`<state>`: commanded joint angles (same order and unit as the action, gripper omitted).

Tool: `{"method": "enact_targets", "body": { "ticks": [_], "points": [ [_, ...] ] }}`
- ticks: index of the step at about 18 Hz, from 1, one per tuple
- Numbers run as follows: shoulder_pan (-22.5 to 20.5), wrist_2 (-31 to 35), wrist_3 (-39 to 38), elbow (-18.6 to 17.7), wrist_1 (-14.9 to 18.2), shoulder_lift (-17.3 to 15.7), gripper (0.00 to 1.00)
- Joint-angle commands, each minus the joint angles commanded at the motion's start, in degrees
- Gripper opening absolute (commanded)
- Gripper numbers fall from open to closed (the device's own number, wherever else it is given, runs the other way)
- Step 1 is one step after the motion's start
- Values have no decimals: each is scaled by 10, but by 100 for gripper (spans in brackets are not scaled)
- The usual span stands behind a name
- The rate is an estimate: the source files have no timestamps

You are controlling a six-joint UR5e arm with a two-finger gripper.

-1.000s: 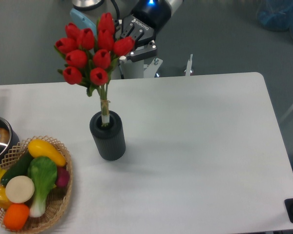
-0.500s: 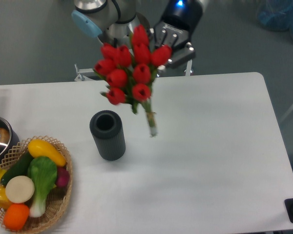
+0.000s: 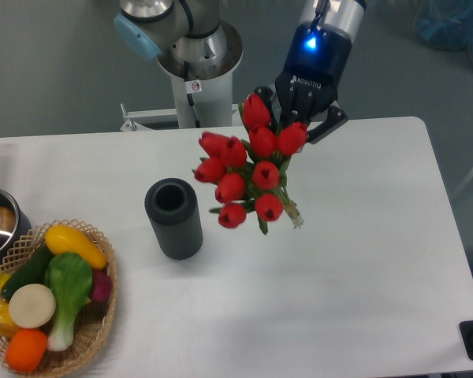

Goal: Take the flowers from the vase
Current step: 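Carry the tulip bunch away from the vase and lower it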

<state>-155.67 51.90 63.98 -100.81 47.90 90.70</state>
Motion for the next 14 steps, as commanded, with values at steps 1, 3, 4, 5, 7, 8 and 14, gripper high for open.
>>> {"method": "enact_targets", "body": {
  "ticks": [1, 3, 4, 5, 7, 8, 14],
  "points": [
    [12, 36, 0, -1, 0, 1, 0],
    [47, 115, 0, 3, 17, 17, 0],
    [67, 151, -1, 4, 22, 33, 0],
    [88, 194, -1, 5, 22, 46, 0],
    [119, 252, -2, 18, 28, 65, 0],
    [121, 259, -2, 28, 32, 71, 0],
    [140, 351, -4, 107, 93, 156, 1]
  ]
}}
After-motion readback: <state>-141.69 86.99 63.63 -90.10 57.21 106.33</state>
